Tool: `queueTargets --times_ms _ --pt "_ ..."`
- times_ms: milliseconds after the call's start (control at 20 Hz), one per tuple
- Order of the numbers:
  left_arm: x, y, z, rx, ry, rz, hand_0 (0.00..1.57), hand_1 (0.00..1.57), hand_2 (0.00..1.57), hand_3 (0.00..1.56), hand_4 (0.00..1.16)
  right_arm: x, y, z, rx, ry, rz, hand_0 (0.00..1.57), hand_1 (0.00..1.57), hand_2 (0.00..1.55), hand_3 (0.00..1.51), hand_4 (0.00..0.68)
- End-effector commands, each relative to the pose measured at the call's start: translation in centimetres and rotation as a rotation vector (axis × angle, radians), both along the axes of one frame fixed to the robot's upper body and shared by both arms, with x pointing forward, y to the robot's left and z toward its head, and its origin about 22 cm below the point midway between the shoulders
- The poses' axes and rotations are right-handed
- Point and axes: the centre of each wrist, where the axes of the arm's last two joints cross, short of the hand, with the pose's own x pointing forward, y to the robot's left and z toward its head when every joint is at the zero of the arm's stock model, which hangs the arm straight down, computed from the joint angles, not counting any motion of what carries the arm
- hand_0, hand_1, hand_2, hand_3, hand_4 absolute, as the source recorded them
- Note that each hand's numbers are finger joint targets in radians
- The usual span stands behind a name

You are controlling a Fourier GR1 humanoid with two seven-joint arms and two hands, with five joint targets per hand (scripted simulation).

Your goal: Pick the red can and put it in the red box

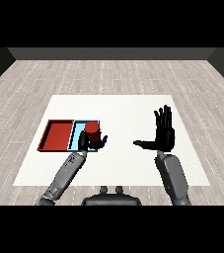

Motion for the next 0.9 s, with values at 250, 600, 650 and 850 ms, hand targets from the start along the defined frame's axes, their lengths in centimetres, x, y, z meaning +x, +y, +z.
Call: queueTargets --times_ms 250,600,650,850 --pt "1.7 7.1 3.9 0.123 -0.013 0.137 1.57 1.57 1.56 1.42 1.12 -1.4 -4.9 -7.0 -0.106 0.168 -0.108 0.00 0.00 0.00 0.00 0.000" --pt "5.8 11.2 4.3 0.286 0.042 0.275 1.42 1.42 1.45 1.39 1.11 -2.7 -6.0 -9.5 -0.087 0.256 -0.097 0.00 0.00 0.00 0.00 0.000" --pt "6.9 11.1 3.4 0.323 0.042 0.295 1.44 1.44 1.46 1.39 1.11 -2.9 -5.4 -9.9 -0.075 0.242 -0.104 0.00 0.00 0.00 0.00 0.000" --pt "7.1 15.4 1.2 0.389 0.193 0.378 1.54 1.54 1.52 1.45 1.08 -3.0 -5.6 -12.1 -0.080 0.257 -0.112 0.00 0.00 0.00 0.00 0.000"
